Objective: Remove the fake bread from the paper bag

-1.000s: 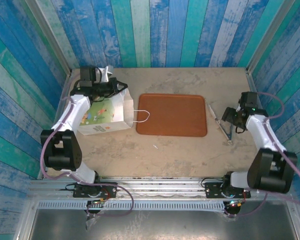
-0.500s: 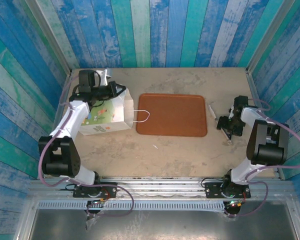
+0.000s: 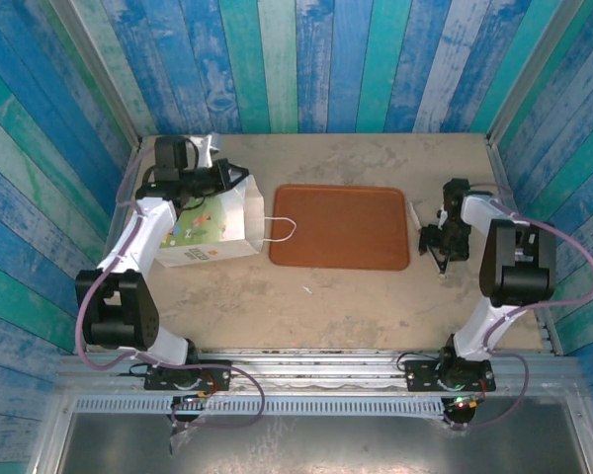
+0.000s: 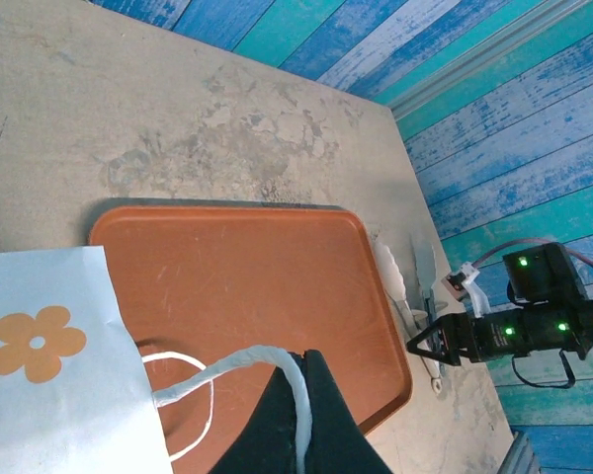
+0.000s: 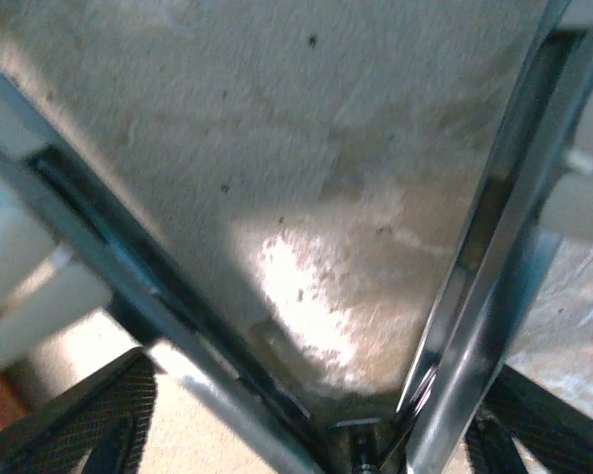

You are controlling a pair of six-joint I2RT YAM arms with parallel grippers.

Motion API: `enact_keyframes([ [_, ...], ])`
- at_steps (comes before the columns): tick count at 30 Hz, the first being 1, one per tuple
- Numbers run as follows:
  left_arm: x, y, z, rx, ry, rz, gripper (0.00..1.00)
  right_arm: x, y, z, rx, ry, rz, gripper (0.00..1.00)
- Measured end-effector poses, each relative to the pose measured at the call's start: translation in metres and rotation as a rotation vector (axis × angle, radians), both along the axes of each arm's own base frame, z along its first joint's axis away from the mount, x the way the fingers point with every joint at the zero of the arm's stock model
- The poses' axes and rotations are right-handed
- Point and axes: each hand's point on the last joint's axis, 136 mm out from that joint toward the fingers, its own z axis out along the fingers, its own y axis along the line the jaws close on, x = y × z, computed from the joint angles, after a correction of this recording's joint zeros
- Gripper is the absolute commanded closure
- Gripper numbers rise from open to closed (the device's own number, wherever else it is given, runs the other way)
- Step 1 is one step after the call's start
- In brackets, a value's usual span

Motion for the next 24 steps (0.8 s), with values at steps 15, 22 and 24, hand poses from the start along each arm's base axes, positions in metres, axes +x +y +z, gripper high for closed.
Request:
enact_keyframes([
  [15,-0.002,-0.002,0.003,-0.008,0.005,-0.012,1.0,0.013,-0.005,-0.001,0.029,0.175,0.114,0.16],
  [22,-0.002,-0.002,0.003,-0.008,0.005,-0.013,1.0,0.013,-0.005,-0.001,0.033,0.201,0.125,0.16],
  [24,-0.002,-0.002,0.003,-0.008,0.006,-0.012,1.0,0.013,-0.005,-0.001,0.033,0.206,0.124,0.16],
])
